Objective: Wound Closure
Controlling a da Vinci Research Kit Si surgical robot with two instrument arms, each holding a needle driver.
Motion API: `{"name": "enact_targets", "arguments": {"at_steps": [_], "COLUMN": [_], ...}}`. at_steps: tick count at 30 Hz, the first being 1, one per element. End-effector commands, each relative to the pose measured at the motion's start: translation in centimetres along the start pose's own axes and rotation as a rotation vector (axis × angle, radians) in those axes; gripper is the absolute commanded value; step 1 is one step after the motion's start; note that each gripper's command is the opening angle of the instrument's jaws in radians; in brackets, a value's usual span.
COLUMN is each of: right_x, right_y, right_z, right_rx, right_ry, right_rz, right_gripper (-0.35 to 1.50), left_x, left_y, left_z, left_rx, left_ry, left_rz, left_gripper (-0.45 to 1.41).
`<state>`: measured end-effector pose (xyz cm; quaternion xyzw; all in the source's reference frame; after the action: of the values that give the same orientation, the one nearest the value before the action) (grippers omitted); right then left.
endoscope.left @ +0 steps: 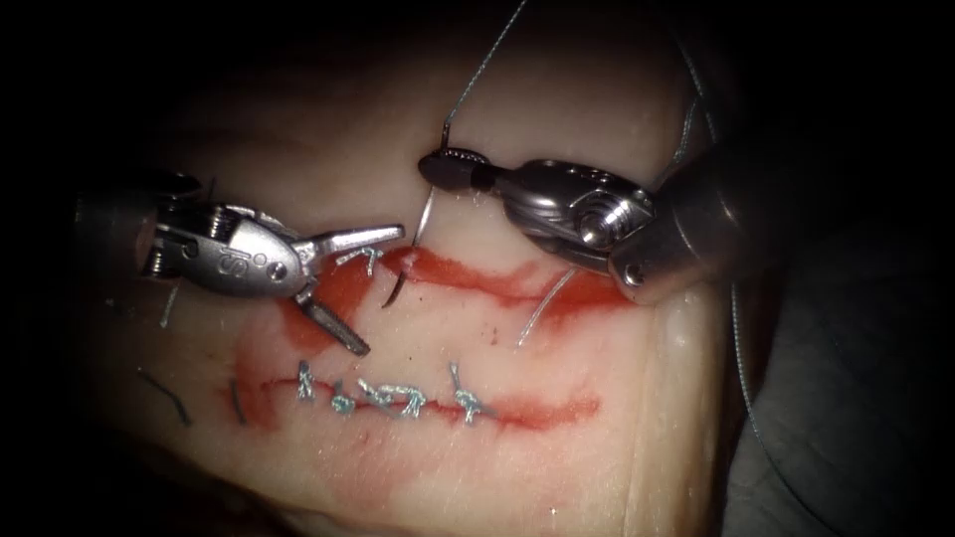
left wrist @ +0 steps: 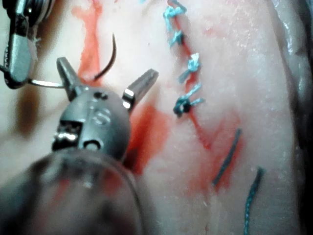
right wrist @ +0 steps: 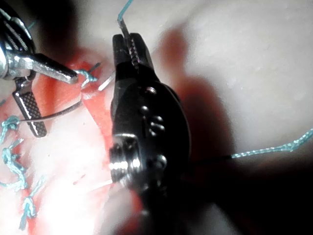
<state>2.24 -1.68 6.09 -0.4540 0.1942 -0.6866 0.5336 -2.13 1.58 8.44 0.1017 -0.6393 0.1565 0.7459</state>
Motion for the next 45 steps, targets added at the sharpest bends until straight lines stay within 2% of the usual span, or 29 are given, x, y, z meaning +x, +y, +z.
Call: {"name": "enact_targets", "arguments": {"at_steps": [1, 5, 8, 10, 13, 16, 19, 20, 22, 24, 25, 28, 31, 35, 37, 38, 39, 43, 45], "right_x": [0.0, 0.0, 0.0, 0.0, 0.0, 0.0, 0.01, 0.0, 0.0, 0.0, -0.02, -0.06, -0.15, -0.3, -0.35, -0.37, -0.37, -0.33, -0.29], "right_y": [0.04, 0.05, 0.05, 0.05, 0.05, 0.05, 0.07, 0.08, 0.11, 0.14, 0.16, 0.16, 0.17, 0.23, 0.28, 0.33, 0.33, 0.45, 0.5], "right_z": [0.1, 0.11, 0.11, 0.11, 0.11, 0.11, 0.1, 0.1, 0.1, 0.09, 0.08, 0.08, 0.05, -0.01, -0.05, -0.08, -0.08, -0.1, -0.09], "right_rx": [-0.009, -0.013, -0.016, -0.018, -0.018, -0.02, -0.022, -0.012, 0.002, 0.001, 0.001, 0.05, 0.104, 0.112, 0.108, 0.106, 0.106, 0.112, 0.115], "right_ry": [-0.003, -0.004, -0.003, -0.005, -0.005, -0.007, -0.012, -0.017, -0.029, -0.031, -0.041, -0.068, -0.09, -0.087, -0.085, -0.085, -0.085, -0.103, -0.111], "right_rz": [0.0, 0.011, 0.017, 0.022, 0.028, 0.028, 0.016, -0.024, -0.074, -0.179, -0.283, -0.354, -0.522, -0.545, -0.535, -0.535, -0.535, -0.3, -0.236], "right_gripper": [-0.35, -0.35, -0.35, -0.35, -0.35, -0.35, -0.35, 0.12, 0.79, 1.23, 1.29, 1.33, 1.34, 1.33, 1.33, 1.34, 1.34, 1.26, 1.24], "left_x": [0.07, 0.15, 0.17, 0.18, 0.17, 0.13, 0.12, 0.12, 0.14, 0.16, 0.17, 0.16, 0.12, 0.06, 0.01, -0.07, -0.07, -0.25, -0.33], "left_y": [0.02, 0.01, -0.01, 0.0, 0.01, -0.01, -0.01, -0.01, 0.0, 0.0, 0.01, 0.02, 0.05, 0.11, 0.15, 0.23, 0.23, 0.37, 0.43], "left_z": [0.06, 0.11, 0.14, 0.17, 0.19, 0.21, 0.21, 0.21, 0.2, 0.19, 0.16, 0.13, 0.09, 0.01, -0.06, -0.17, -0.17, -0.45, -0.62], "left_rx": [0.001, 0.007, 0.0, -0.005, 0.003, 0.015, 0.047, 0.051, 0.063, 0.064, 0.033, 0.015, -0.005, -0.066, -0.078, -0.077, -0.077, -0.105, -0.117], "left_ry": [0.001, 0.004, -0.013, -0.023, -0.031, -0.045, -0.069, -0.083, -0.116, -0.149, -0.186, -0.214, -0.288, -0.485, -0.572, -0.656, -0.656, -0.765, -0.835], "left_rz": [0.004, 0.013, 0.021, 0.023, 0.025, -0.008, -0.21, -0.249, -0.372, -0.419, -0.548, -0.573, -0.761, -1.126, -1.307, -1.531, -1.531, -1.81, -1.886], "left_gripper": [0.76, 0.52, 0.12, 0.0, -0.42, -0.45, -0.45, -0.45, -0.45, -0.45, -0.45, -0.45, -0.45, -0.45, -0.45, -0.45, -0.45, -0.45, -0.45]}}
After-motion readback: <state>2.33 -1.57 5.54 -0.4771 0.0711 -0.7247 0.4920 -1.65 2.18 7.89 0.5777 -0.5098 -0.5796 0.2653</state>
